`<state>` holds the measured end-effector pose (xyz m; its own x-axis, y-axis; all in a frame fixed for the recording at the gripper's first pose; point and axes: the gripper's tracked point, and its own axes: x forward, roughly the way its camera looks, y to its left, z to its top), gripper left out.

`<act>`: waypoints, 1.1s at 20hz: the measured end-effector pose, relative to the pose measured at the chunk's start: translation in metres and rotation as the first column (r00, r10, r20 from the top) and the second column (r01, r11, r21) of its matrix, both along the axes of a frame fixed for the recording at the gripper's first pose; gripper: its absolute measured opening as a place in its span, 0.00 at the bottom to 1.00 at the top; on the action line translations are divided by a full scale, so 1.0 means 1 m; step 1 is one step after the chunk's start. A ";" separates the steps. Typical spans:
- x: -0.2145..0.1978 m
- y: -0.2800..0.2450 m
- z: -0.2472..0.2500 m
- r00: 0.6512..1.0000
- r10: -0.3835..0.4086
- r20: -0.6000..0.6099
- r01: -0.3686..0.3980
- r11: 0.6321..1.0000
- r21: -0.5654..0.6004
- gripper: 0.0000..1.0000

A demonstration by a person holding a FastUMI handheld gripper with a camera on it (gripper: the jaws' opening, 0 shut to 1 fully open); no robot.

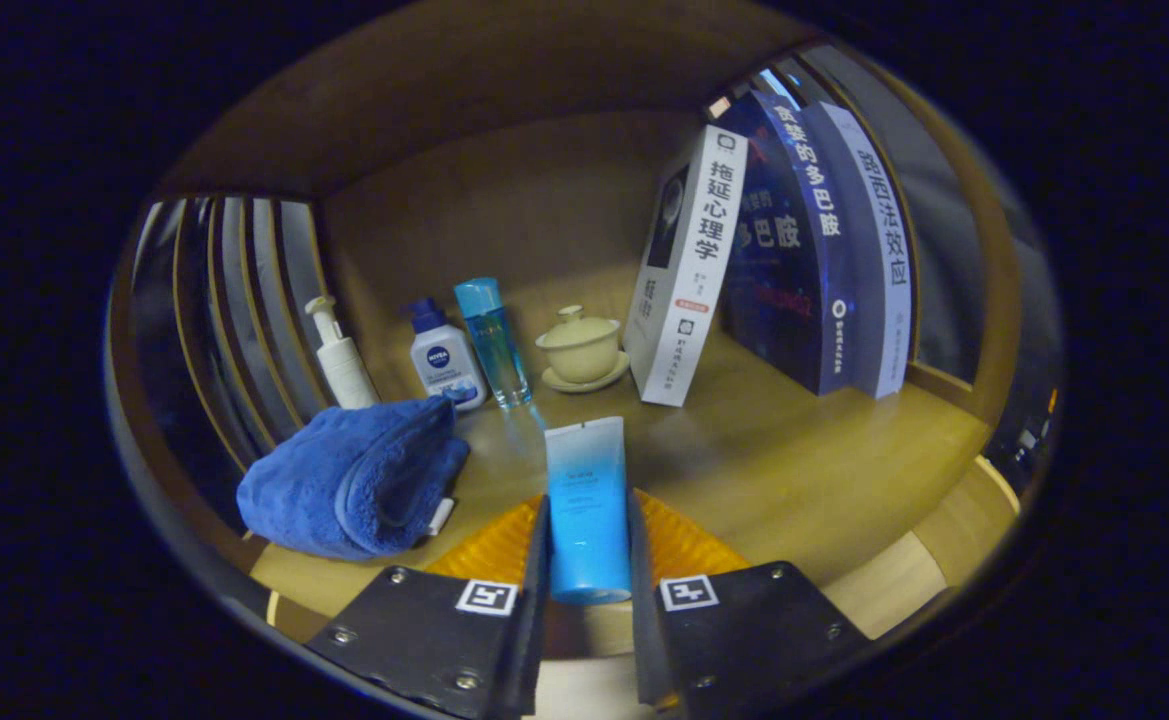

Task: Pull open the drawer, take out the items inside it, and place them on the countertop above the cabinet.

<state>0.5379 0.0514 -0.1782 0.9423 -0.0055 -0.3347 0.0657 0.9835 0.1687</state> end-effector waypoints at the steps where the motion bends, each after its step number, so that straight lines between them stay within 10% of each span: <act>1: 0.002 0.000 -0.001 1.000 0.010 -0.001 -0.010 0.999 -0.036 0.38; 8: 0.001 0.006 0.000 0.999 0.031 0.017 -0.029 0.990 -0.138 0.43; 12: -0.020 0.008 0.026 0.999 0.018 0.042 -0.014 0.994 -0.111 0.99; 22: -0.133 -0.004 0.094 0.995 0.071 0.070 -0.067 0.996 -0.051 1.00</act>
